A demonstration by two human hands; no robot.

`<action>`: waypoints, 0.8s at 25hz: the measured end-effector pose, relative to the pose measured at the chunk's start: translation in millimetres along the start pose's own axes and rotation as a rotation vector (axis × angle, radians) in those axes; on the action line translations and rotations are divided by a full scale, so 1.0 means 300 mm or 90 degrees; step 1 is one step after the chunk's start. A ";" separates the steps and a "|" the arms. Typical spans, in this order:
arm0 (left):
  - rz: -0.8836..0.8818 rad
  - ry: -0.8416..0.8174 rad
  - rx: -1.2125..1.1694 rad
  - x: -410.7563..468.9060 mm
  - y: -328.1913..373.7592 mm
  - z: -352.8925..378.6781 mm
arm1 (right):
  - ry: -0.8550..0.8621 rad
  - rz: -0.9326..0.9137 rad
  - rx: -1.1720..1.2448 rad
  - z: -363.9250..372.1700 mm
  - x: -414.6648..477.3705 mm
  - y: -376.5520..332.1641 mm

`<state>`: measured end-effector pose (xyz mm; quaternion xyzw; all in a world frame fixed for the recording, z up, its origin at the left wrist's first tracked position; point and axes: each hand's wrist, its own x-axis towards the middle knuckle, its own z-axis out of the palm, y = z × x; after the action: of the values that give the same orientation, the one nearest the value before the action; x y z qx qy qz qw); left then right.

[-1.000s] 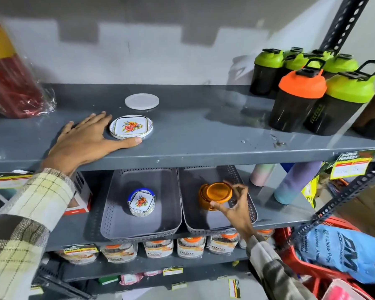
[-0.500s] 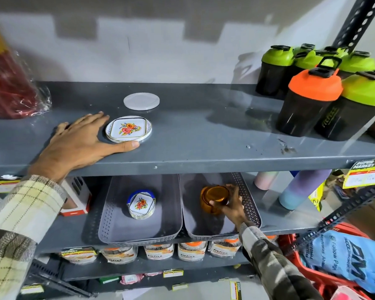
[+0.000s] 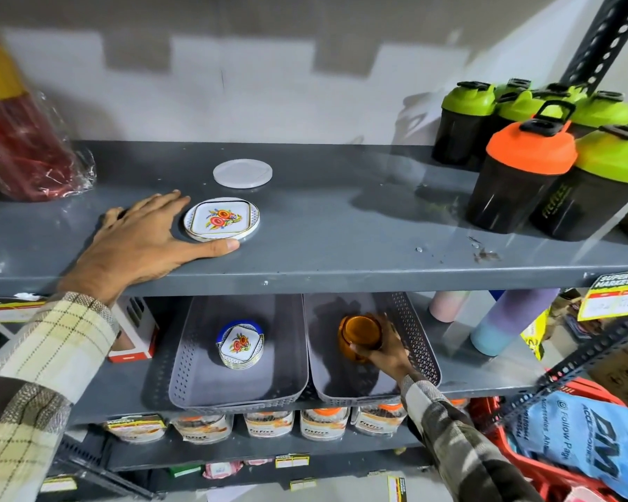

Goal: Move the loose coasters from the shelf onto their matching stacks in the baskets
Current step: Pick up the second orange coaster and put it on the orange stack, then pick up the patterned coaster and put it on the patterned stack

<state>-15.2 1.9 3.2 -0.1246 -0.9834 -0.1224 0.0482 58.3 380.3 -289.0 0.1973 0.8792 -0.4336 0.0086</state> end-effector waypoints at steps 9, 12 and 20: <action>-0.008 -0.020 -0.004 -0.016 0.004 -0.004 | -0.044 -0.182 -0.120 -0.185 -0.247 -0.228; -0.018 -0.046 0.002 -0.017 0.001 0.005 | -0.077 -0.288 -0.187 -0.294 -0.431 -0.328; -0.032 -0.063 -0.008 -0.040 0.020 -0.007 | -0.008 -0.494 -0.192 -0.469 -0.756 -0.680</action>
<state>-1.9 4.2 5.0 -0.1059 -0.9867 -0.1232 -0.0041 217.0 299.7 -4.2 -0.1548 0.9418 -0.2725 -0.1215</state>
